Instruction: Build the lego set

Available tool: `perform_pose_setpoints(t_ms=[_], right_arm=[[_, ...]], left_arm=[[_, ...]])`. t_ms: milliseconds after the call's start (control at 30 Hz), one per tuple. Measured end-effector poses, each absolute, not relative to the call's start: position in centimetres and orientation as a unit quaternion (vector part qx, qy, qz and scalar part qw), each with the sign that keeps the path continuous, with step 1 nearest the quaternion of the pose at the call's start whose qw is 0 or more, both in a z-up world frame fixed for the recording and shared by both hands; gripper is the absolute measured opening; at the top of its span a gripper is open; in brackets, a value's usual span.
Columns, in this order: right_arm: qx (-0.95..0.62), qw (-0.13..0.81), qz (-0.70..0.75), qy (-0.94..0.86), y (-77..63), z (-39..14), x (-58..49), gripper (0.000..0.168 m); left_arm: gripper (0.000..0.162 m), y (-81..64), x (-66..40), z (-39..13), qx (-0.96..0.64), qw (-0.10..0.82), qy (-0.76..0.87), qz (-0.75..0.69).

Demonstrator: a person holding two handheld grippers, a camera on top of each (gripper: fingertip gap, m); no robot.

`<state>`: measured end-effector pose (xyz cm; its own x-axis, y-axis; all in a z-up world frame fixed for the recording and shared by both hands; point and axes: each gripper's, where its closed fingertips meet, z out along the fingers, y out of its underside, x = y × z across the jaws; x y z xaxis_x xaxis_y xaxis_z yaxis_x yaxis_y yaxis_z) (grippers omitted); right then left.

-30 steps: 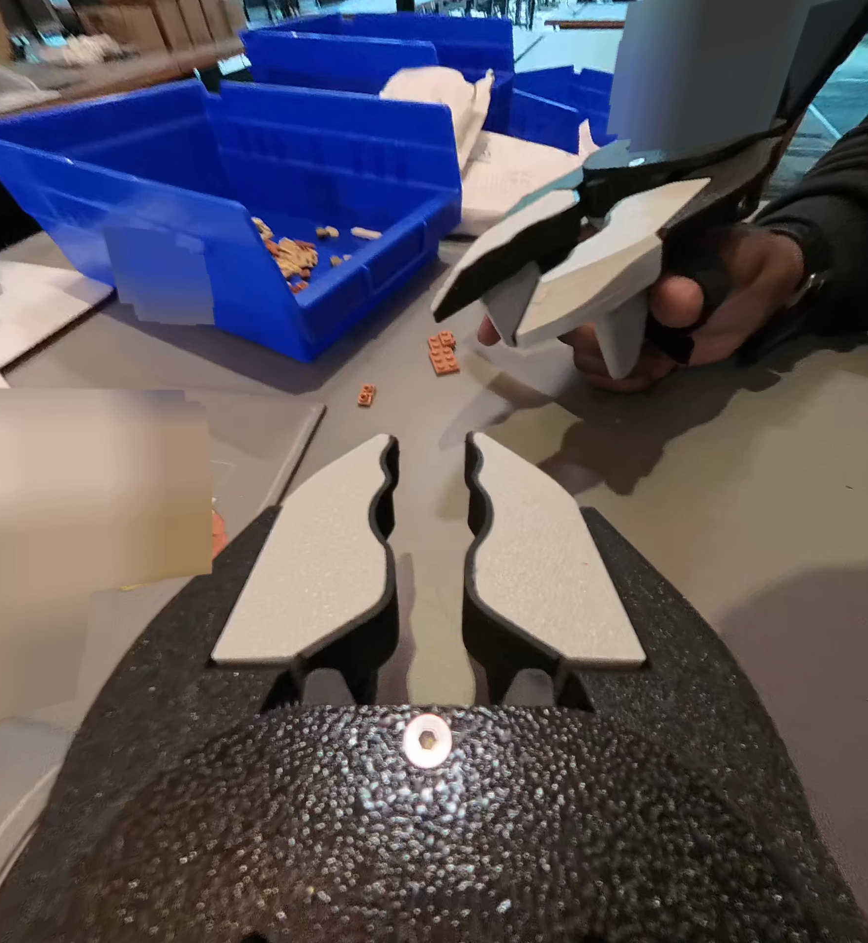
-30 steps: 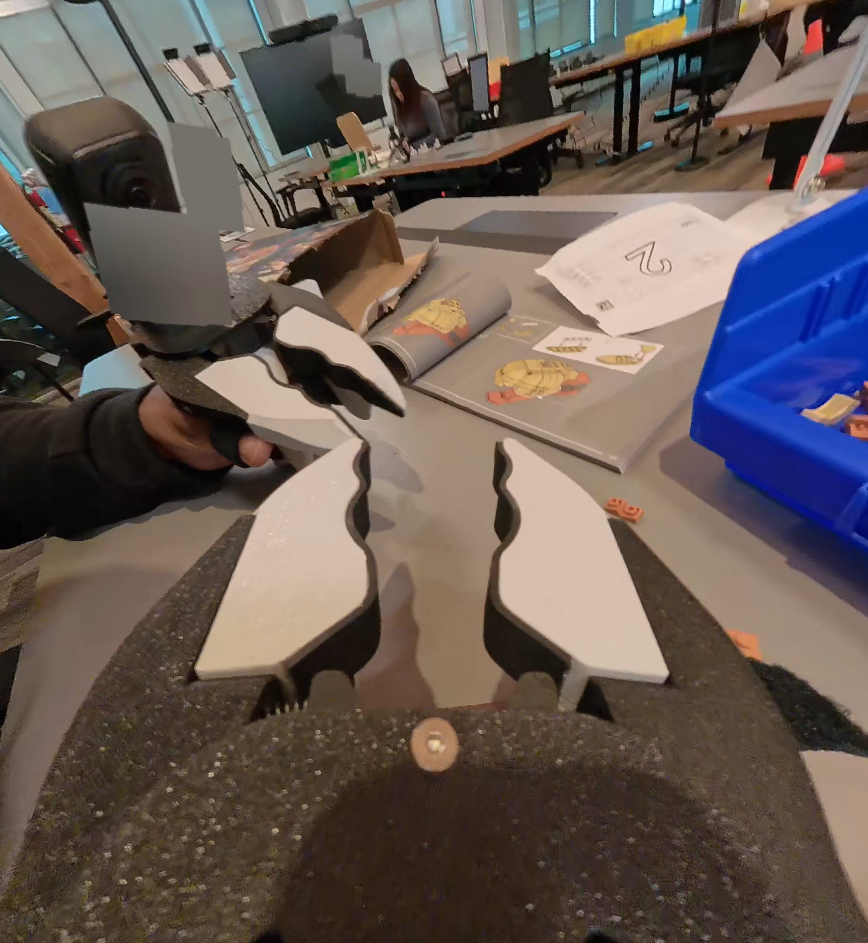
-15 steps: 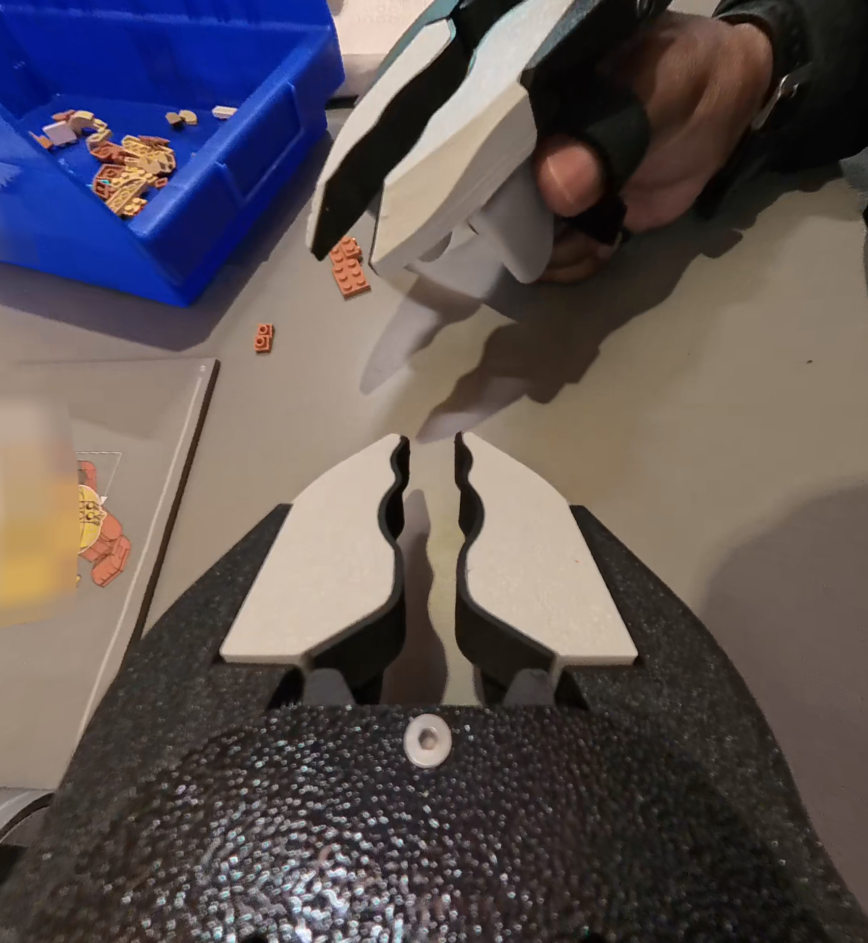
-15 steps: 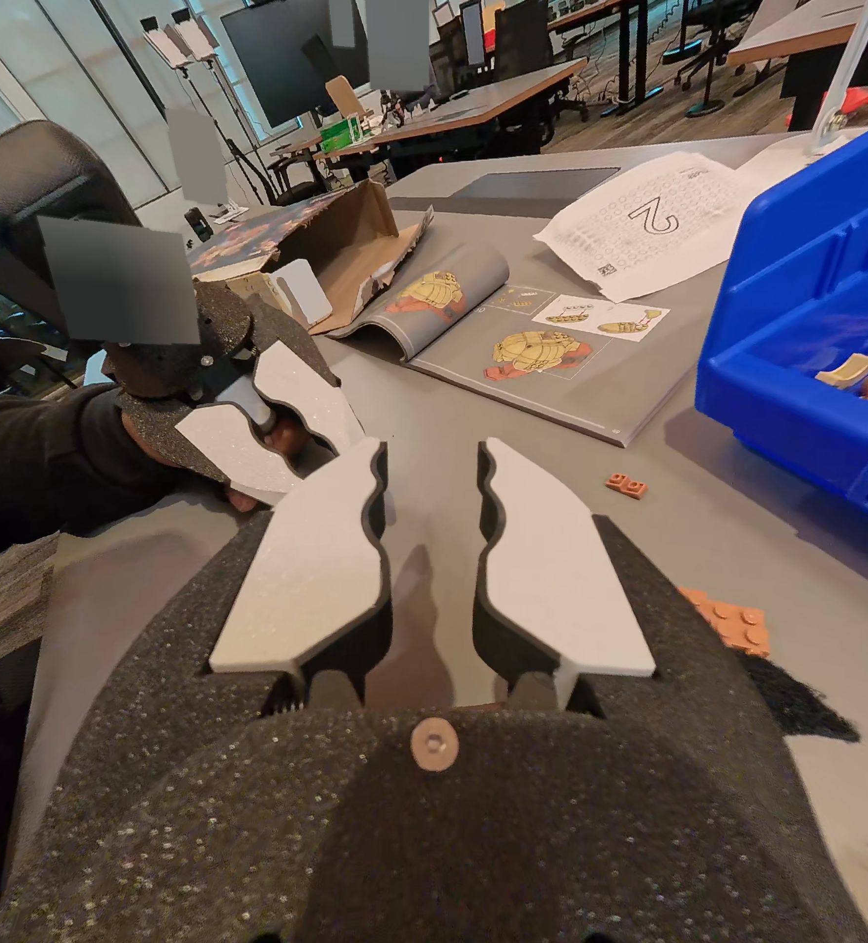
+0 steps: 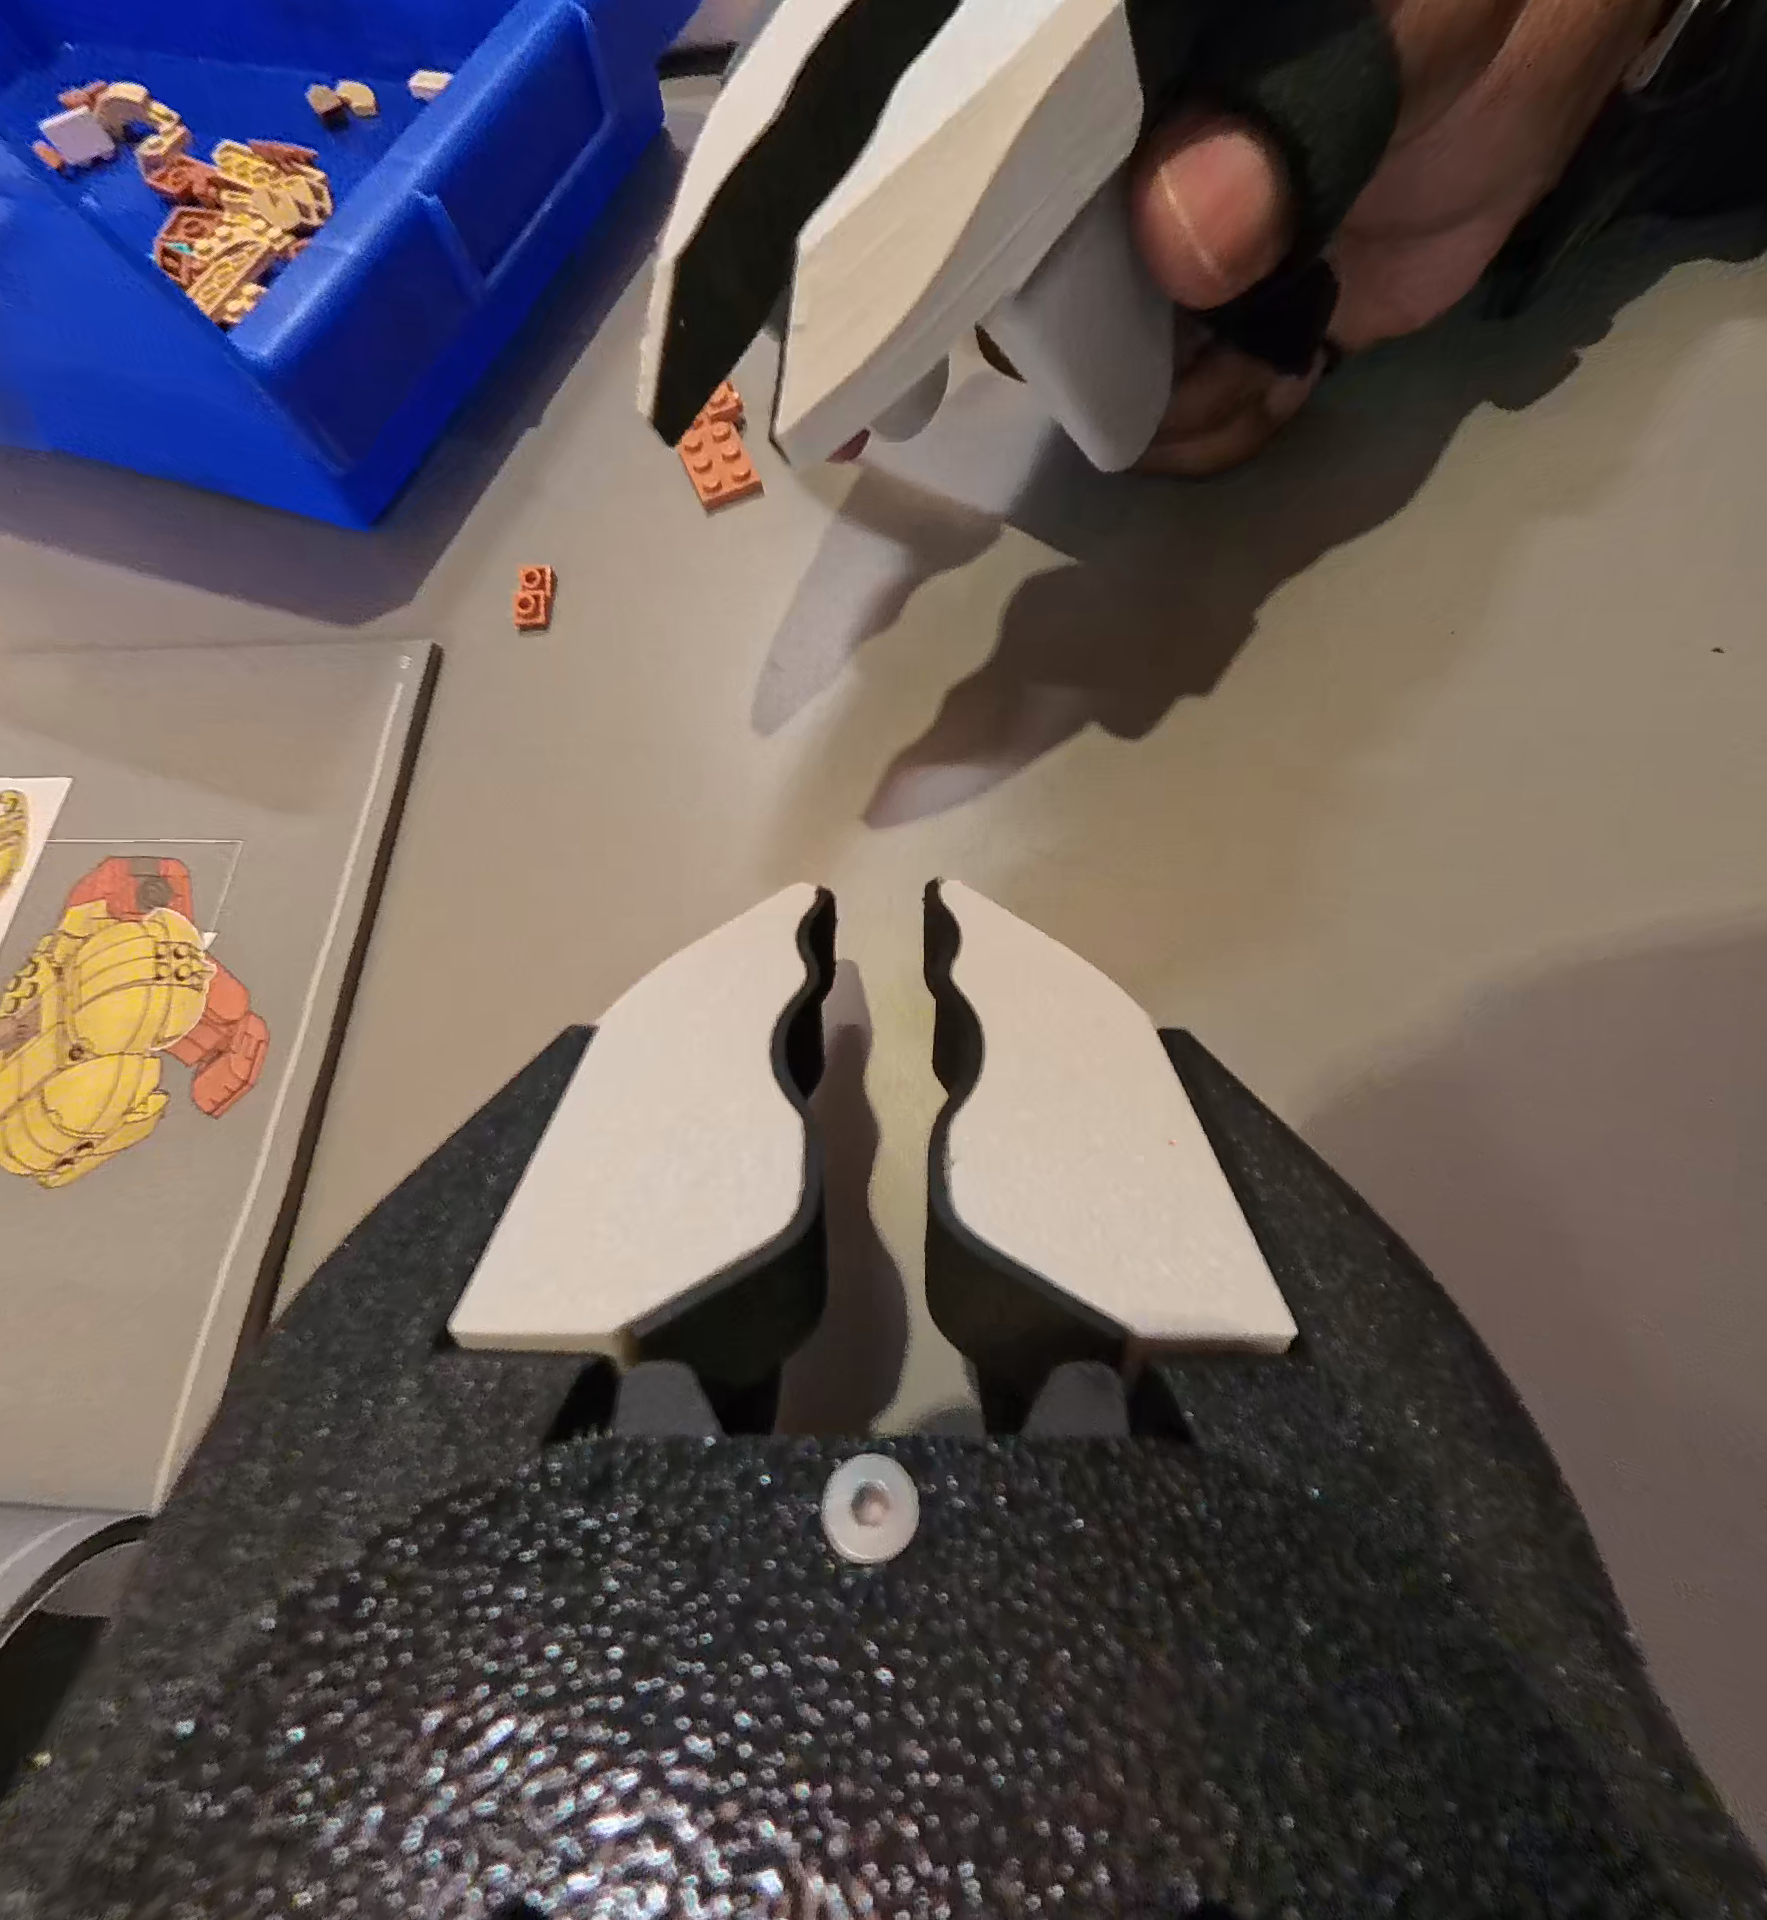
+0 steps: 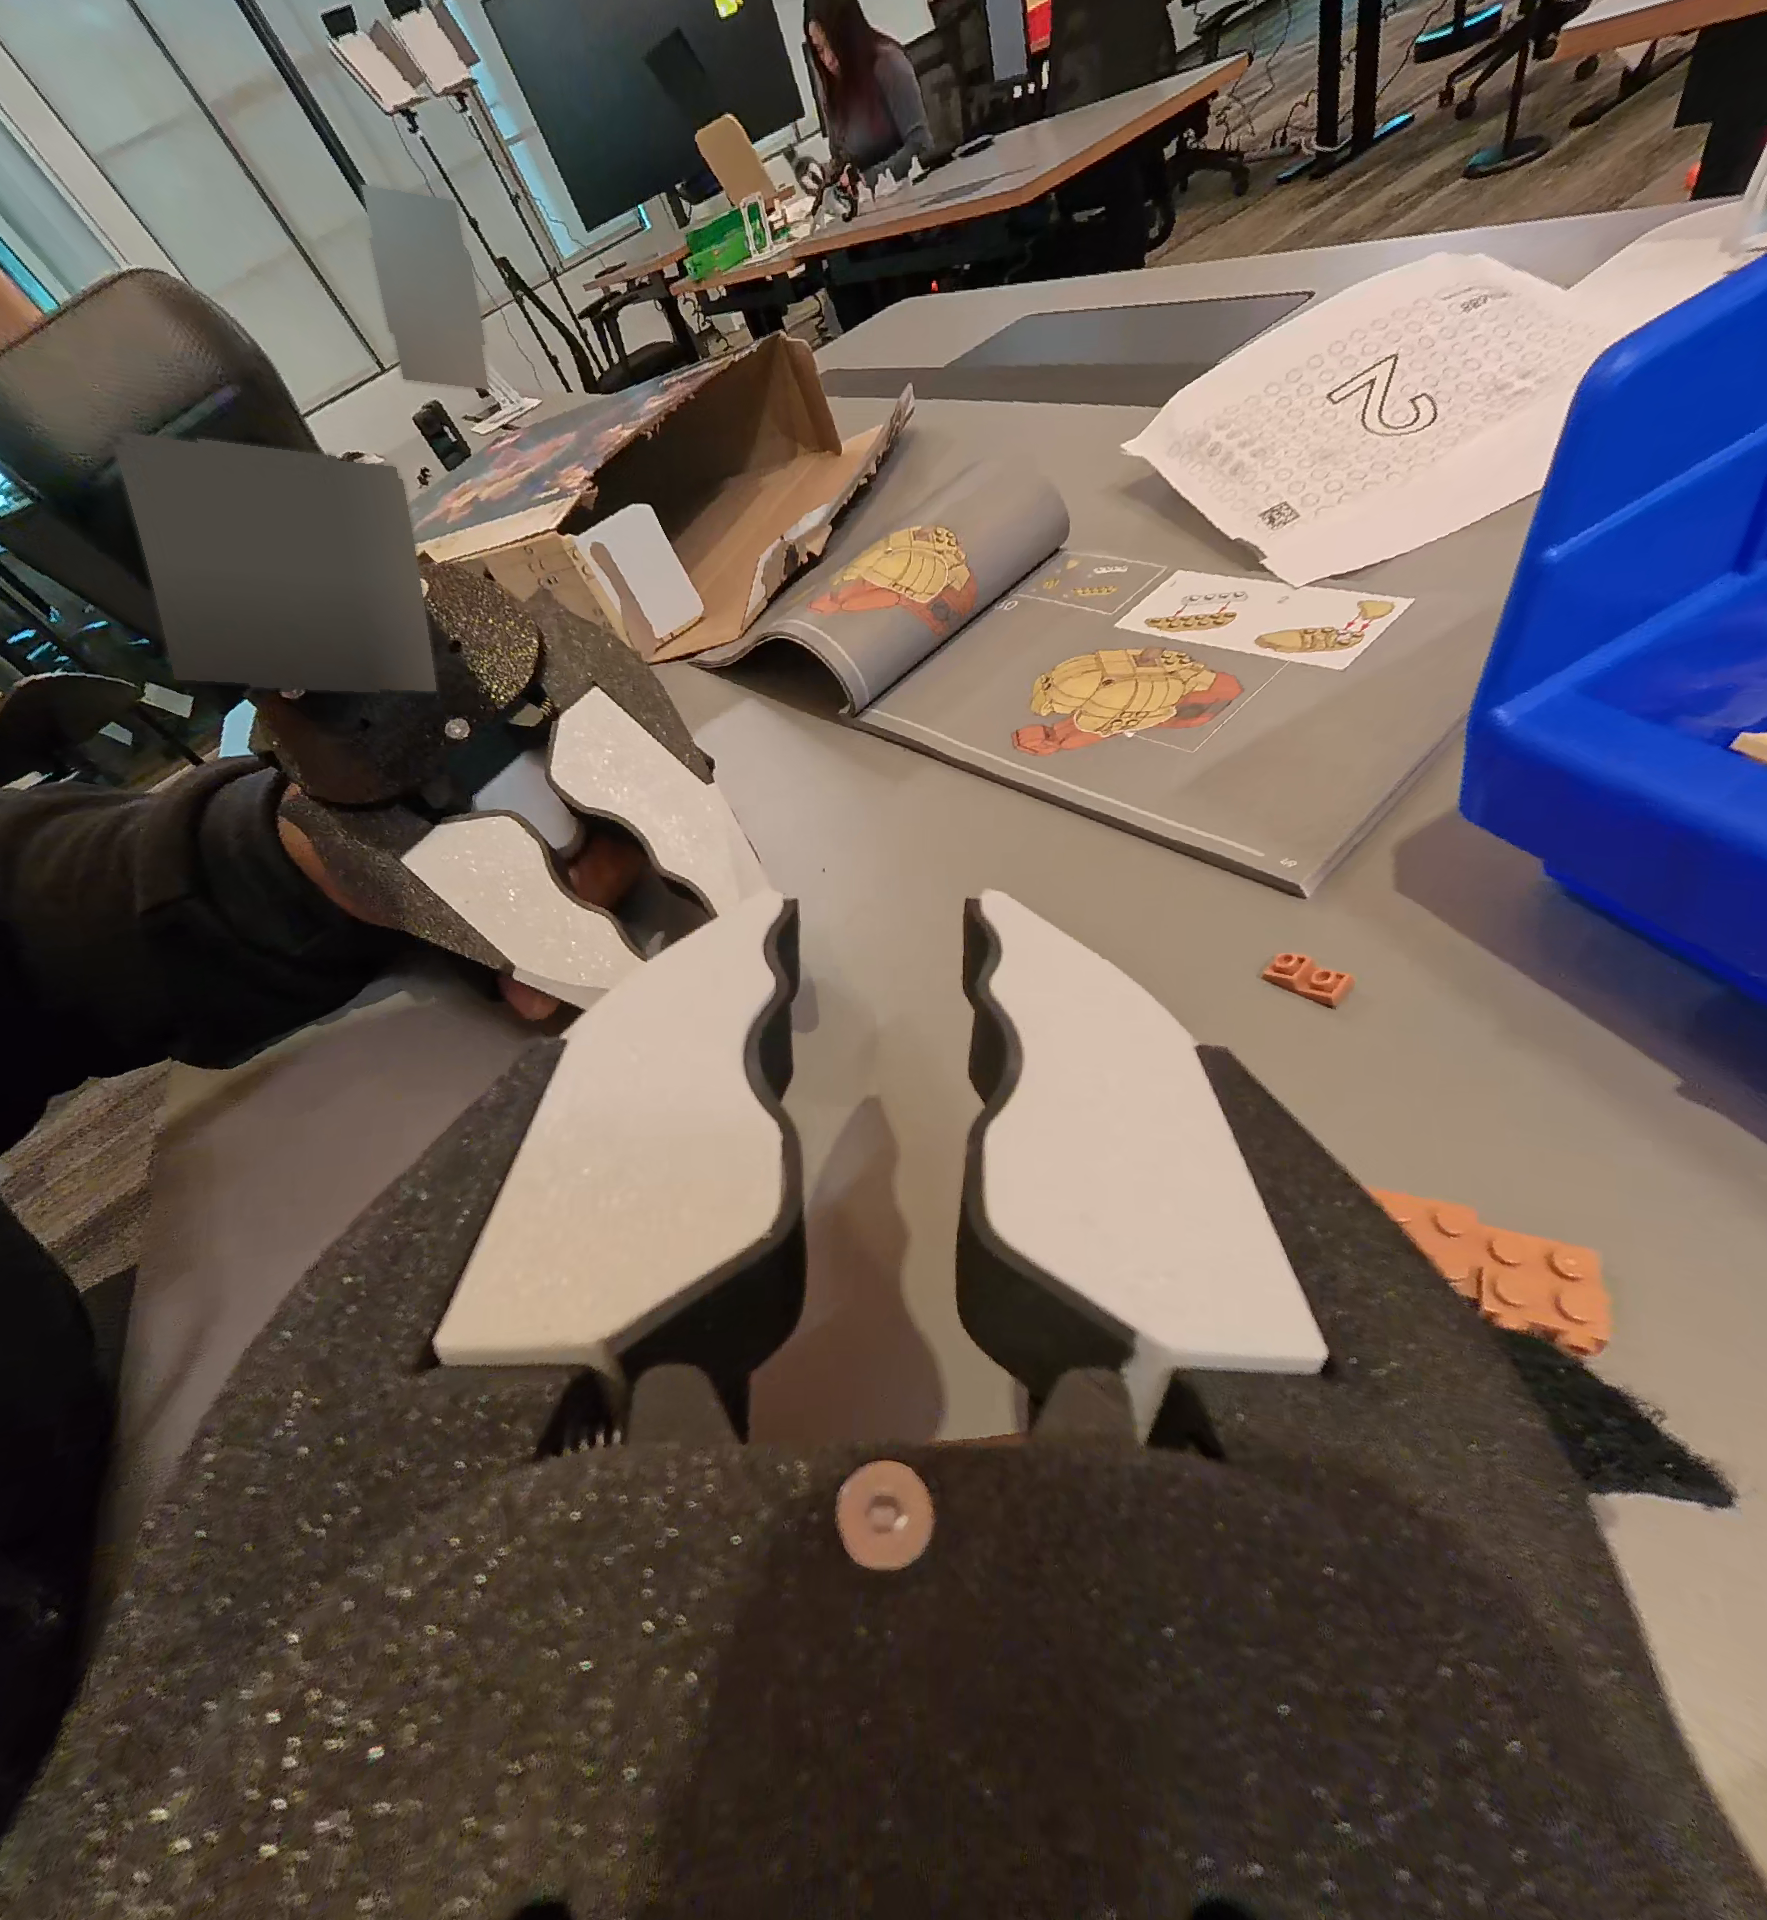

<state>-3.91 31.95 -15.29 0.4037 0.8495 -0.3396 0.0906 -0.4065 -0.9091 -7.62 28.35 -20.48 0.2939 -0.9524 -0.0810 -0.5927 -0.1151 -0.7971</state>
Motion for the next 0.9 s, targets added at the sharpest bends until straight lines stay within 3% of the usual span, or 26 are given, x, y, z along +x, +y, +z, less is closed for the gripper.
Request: perform_pose_setpoints(t_ms=[900], right_arm=[[-0.72,0.424,0.442,-0.326,31.96,-15.49,-3.95,0.028]], left_arm=[[0.016,28.33,-7.72,-20.37,-0.71,0.378,0.541,-0.245]])
